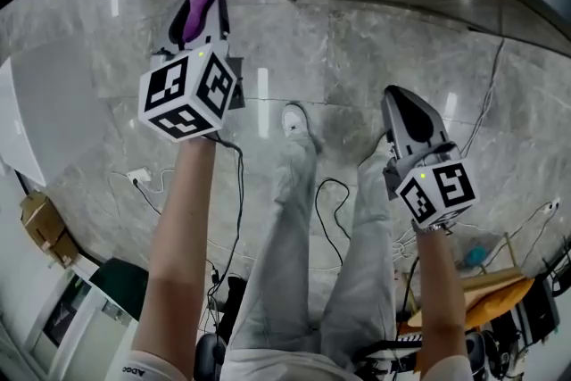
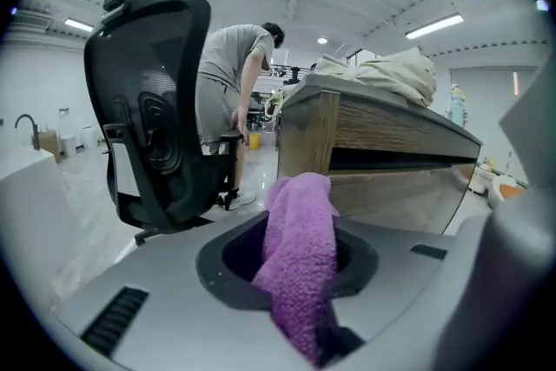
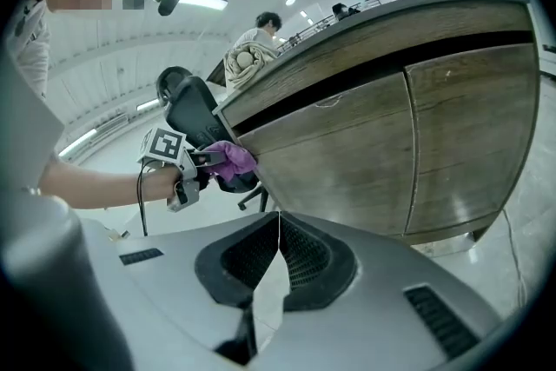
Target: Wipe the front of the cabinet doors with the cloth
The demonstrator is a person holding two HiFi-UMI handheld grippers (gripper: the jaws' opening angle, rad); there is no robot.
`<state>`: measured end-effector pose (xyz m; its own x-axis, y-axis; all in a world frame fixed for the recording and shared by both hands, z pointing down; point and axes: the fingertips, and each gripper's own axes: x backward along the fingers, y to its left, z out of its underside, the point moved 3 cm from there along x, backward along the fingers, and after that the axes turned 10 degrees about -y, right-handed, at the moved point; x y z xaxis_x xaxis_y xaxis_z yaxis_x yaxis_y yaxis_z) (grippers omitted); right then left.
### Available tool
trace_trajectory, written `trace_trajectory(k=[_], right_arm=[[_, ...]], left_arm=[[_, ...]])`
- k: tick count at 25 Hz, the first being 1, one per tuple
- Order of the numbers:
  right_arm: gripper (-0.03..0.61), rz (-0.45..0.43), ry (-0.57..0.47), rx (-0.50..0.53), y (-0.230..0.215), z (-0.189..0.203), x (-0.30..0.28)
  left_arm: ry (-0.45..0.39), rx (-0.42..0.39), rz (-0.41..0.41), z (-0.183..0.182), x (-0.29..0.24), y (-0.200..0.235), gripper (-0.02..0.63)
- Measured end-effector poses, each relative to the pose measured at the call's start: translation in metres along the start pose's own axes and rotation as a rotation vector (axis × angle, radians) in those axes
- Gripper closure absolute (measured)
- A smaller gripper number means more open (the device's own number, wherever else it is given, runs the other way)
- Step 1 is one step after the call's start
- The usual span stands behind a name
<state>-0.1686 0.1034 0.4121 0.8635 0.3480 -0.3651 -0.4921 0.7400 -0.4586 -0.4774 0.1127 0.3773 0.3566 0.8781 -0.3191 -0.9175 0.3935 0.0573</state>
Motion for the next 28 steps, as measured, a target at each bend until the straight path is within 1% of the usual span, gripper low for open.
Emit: trace_trajectory(k=[2, 5, 9, 13, 17, 20, 22, 24, 26, 28], right_arm=[[0.552, -0.001, 0.002, -0.004, -0.004, 0.001, 0.004], [0.552, 0.012, 0.003, -0.014, -0.019, 0.003, 0.017], [0.552, 0.036, 0.006, -0.027, -0.049, 0.002, 0.047], [0.552, 0.061, 0.019, -0.033, -0.084, 0.003, 0.083], [0.552, 0.125, 0.018, -0.069, -0.122, 0.014, 0.121], [0.552, 0.186, 0.006, -0.114, -0.145, 0.024, 0.145], [0.552, 0.22, -0.007, -0.143, -0.156, 0.03, 0.158], [0.552, 0.246, -0.017, -0.166, -0.162, 0.035, 0.166], [0.552, 0.262, -0.022, -0.18, -0.163, 0.039, 0.169], [0.552, 0.271, -0.024, -0.184, -0.162, 0.043, 0.168]], left_arm=[[0.001, 0.008, 0.017, 0.004, 0.006, -0.01, 0.522], [0.022, 0.002, 0.066, 0.018, 0.015, -0.047, 0.522], [0.071, 0.006, 0.16, 0.046, 0.022, -0.124, 0.522], [0.098, 0.011, 0.251, 0.066, 0.015, -0.207, 0.522], [0.104, 0.004, 0.355, 0.07, -0.011, -0.285, 0.522], [0.102, -0.006, 0.411, 0.069, -0.034, -0.329, 0.522], [0.115, 0.015, 0.427, 0.07, -0.048, -0.349, 0.522], [0.132, 0.038, 0.431, 0.073, -0.06, -0.359, 0.522], [0.145, 0.028, 0.411, 0.078, -0.069, -0.356, 0.522], [0.15, 0.011, 0.388, 0.083, -0.076, -0.343, 0.522]])
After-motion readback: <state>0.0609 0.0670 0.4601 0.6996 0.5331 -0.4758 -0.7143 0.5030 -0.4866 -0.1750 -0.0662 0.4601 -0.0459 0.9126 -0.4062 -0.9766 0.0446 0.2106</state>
